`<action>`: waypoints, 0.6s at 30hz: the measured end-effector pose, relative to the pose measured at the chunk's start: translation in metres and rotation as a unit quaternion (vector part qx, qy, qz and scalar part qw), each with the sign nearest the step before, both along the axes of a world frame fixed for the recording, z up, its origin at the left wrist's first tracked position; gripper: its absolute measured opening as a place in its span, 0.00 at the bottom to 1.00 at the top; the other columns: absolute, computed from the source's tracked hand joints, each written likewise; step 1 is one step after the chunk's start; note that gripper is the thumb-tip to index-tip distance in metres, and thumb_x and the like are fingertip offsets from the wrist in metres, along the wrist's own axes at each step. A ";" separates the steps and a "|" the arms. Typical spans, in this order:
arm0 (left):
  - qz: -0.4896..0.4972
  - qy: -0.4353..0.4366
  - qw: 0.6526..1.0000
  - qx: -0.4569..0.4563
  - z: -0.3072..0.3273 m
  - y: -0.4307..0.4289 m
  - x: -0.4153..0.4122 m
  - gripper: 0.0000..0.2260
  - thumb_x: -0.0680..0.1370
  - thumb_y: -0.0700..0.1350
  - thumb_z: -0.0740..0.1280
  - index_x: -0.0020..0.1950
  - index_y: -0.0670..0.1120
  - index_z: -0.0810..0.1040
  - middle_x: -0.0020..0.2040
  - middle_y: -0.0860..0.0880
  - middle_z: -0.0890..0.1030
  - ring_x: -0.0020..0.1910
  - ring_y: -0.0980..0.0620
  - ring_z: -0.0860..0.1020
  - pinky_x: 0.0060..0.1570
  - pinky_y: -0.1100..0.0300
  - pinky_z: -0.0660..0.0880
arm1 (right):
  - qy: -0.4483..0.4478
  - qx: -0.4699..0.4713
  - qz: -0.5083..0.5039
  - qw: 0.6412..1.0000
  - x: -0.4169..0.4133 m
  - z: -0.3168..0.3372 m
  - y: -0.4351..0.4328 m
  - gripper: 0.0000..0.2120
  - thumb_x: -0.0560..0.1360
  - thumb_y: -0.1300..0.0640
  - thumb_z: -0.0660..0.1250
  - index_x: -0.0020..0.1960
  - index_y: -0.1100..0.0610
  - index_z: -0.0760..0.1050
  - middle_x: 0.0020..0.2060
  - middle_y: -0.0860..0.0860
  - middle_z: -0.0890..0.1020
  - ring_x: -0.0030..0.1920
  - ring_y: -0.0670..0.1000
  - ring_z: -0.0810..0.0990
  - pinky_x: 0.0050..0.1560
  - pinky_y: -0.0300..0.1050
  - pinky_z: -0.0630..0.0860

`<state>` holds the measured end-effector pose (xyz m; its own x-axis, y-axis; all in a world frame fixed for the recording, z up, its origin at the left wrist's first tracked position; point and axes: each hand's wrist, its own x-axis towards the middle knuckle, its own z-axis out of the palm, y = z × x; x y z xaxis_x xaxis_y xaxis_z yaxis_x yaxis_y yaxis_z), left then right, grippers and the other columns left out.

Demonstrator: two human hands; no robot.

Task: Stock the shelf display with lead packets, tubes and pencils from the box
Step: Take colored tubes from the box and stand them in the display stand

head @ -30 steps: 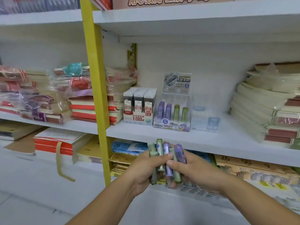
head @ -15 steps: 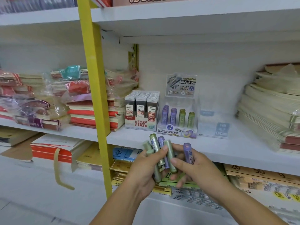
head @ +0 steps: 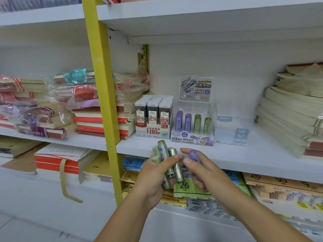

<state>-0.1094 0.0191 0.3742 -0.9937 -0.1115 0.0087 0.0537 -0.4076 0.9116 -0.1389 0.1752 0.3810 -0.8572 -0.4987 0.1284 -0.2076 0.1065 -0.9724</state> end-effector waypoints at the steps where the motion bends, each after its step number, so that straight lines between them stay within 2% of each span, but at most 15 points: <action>1: 0.002 0.002 1.000 0.007 0.002 -0.001 -0.001 0.26 0.67 0.46 0.76 0.61 0.37 0.78 0.51 0.37 0.85 0.44 0.44 0.83 0.42 0.51 0.83 | -0.031 -0.021 0.011 0.999 -0.001 0.001 -0.001 0.15 0.70 0.33 0.64 0.55 0.33 0.75 0.35 0.40 0.77 0.27 0.42 0.73 0.24 0.33 0.65; 3: 0.013 0.007 1.000 0.015 0.008 -0.003 -0.002 0.27 0.66 0.46 0.76 0.61 0.35 0.78 0.48 0.39 0.85 0.42 0.45 0.83 0.45 0.50 0.83 | -0.045 -0.039 0.006 0.998 -0.004 0.004 0.000 0.13 0.75 0.40 0.56 0.54 0.36 0.77 0.36 0.47 0.73 0.26 0.46 0.67 0.25 0.38 0.62; 5: 0.033 0.011 0.999 0.023 0.015 -0.004 -0.003 0.28 0.63 0.47 0.77 0.60 0.35 0.78 0.42 0.42 0.85 0.39 0.48 0.84 0.41 0.53 0.83 | -0.021 -0.043 -0.003 0.999 -0.007 0.006 0.003 0.15 0.80 0.48 0.52 0.53 0.37 0.77 0.36 0.49 0.73 0.28 0.47 0.71 0.31 0.42 0.67; 6: 0.043 0.013 0.999 0.029 0.018 -0.005 -0.004 0.29 0.62 0.47 0.77 0.60 0.36 0.79 0.41 0.43 0.85 0.38 0.48 0.84 0.38 0.55 0.82 | -0.007 -0.038 -0.013 0.999 -0.009 0.010 0.005 0.16 0.82 0.50 0.52 0.53 0.37 0.77 0.36 0.48 0.75 0.32 0.48 0.75 0.37 0.44 0.70; 8: 0.056 0.016 0.997 0.045 0.024 -0.007 -0.006 0.28 0.62 0.47 0.77 0.59 0.36 0.79 0.39 0.44 0.85 0.37 0.47 0.84 0.33 0.58 0.80 | 0.026 -0.022 -0.035 0.999 -0.012 0.022 0.010 0.12 0.82 0.48 0.57 0.55 0.36 0.78 0.38 0.46 0.79 0.41 0.47 0.79 0.49 0.46 0.71; 9: 0.061 0.019 0.997 0.053 0.026 -0.008 -0.008 0.27 0.63 0.46 0.77 0.58 0.36 0.79 0.39 0.44 0.84 0.37 0.46 0.84 0.32 0.59 0.80 | 0.046 -0.016 -0.039 0.998 -0.013 0.031 0.011 0.10 0.79 0.45 0.60 0.56 0.37 0.78 0.40 0.44 0.81 0.44 0.45 0.79 0.50 0.46 0.71; 12: 0.069 0.030 0.996 0.052 0.028 -0.011 -0.013 0.20 0.69 0.43 0.77 0.58 0.37 0.80 0.40 0.43 0.85 0.37 0.49 0.85 0.37 0.56 0.82 | 0.111 -0.032 -0.043 0.992 -0.020 0.067 0.012 0.14 0.71 0.45 0.68 0.56 0.44 0.80 0.48 0.47 0.85 0.46 0.45 0.82 0.46 0.43 0.73; 14: 0.070 0.036 0.996 0.039 0.026 -0.013 -0.016 0.18 0.70 0.44 0.77 0.57 0.38 0.80 0.40 0.44 0.85 0.37 0.50 0.85 0.39 0.55 0.82 | 0.148 -0.046 -0.070 0.985 -0.032 0.096 0.011 0.16 0.66 0.46 0.72 0.53 0.48 0.80 0.49 0.48 0.86 0.50 0.47 0.84 0.49 0.43 0.77; 16: 0.067 0.042 0.997 0.026 0.025 -0.014 -0.021 0.18 0.69 0.45 0.77 0.56 0.40 0.80 0.41 0.45 0.86 0.38 0.51 0.85 0.41 0.53 0.83 | 0.205 -0.009 -0.123 0.971 -0.054 0.122 0.008 0.11 0.70 0.54 0.74 0.51 0.51 0.79 0.49 0.49 0.85 0.51 0.46 0.83 0.54 0.46 0.79; 18: 0.061 0.047 0.997 0.015 0.025 -0.015 -0.028 0.17 0.70 0.45 0.77 0.56 0.42 0.80 0.43 0.46 0.86 0.39 0.50 0.86 0.44 0.51 0.83 | 0.251 0.051 -0.162 0.953 -0.079 0.143 0.003 0.10 0.73 0.62 0.72 0.53 0.55 0.79 0.47 0.52 0.84 0.49 0.50 0.83 0.56 0.47 0.79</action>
